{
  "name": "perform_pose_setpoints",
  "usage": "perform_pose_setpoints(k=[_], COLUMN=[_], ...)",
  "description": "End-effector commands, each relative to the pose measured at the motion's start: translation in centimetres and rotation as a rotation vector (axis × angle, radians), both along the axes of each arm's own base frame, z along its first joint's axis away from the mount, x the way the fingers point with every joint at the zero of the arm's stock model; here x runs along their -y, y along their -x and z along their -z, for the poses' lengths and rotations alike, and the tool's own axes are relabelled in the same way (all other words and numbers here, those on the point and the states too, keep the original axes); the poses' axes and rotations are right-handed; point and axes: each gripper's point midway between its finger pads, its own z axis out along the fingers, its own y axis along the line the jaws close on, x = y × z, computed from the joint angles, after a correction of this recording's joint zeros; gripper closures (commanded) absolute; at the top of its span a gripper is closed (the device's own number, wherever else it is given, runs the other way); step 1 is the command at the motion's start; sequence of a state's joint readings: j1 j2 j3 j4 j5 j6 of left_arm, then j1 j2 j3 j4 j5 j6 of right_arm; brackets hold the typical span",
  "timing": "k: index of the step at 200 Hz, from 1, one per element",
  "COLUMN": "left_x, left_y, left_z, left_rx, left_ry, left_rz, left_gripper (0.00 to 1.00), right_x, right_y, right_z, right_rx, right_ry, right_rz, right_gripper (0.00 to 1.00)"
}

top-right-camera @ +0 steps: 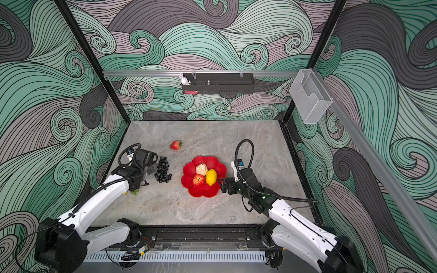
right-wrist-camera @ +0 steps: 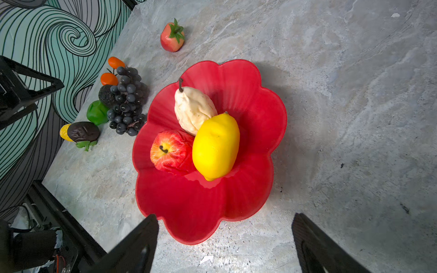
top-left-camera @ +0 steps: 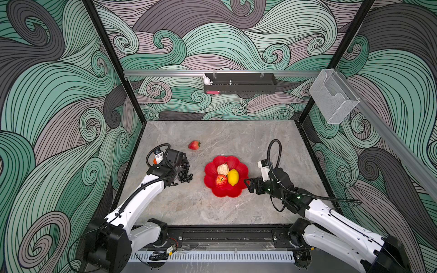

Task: Arrange fruit in a fruit bowl
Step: Pick up the fruit from the middle-left of the table.

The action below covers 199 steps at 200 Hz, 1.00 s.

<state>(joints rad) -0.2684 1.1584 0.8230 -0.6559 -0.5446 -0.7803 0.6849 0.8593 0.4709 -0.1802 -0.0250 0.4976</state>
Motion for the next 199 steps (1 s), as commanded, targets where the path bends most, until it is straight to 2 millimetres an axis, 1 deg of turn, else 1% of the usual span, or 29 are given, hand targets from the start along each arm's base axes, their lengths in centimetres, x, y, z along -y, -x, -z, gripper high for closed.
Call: perform_pose_setpoints(k=[1,34,52,58,64,92,113,146,199], left_x=[0.6,0.9,1.1,1.1,1.0,1.0,1.2,1.0,0.0], left_y=[-1.2,-3.1,-3.9,-4.2,-4.3,-5.1,-5.7,-5.9,-5.9], left_z=[1.3,3.2,3.9,3.8,4.7,5.6,6.5,8.1,8.8], left_rx=[-0.047,-0.102,-0.123,-0.119,-0.146,-0.190,-0.229,-0.259,-0.264], left_ry=[0.138,0.212,0.233,0.238,0.240,0.269,0.306,0.325,0.320], left_rz=[-0.016,-0.024,-0.026,-0.027,-0.032,-0.042,-0.039,-0.057,-0.081], left_gripper=[0.10,0.14,0.15,0.15,0.15,0.15,0.20,0.23,0.24], right_x=[0.0,0.0,-0.1,0.0,0.0,0.1,0.2,0.1,0.0], right_y=[-0.6,-0.4,-0.3,-0.2,-0.2,-0.3,-0.3,-0.3,-0.4], right_z=[-0.3,-0.4,-0.5,-0.5,-0.5,-0.5,-0.4,-0.2,0.0], right_rx=[0.044,0.038,0.042,0.043,0.045,0.047,0.045,0.040,0.032], right_ry=[-0.019,-0.029,-0.039,-0.038,-0.038,-0.034,-0.033,-0.030,-0.029], right_rz=[0.012,0.007,0.005,0.006,0.006,0.013,0.014,0.013,0.014], right_gripper=[0.11,0.11,0.11,0.11,0.11,0.11,0.11,0.11,0.11])
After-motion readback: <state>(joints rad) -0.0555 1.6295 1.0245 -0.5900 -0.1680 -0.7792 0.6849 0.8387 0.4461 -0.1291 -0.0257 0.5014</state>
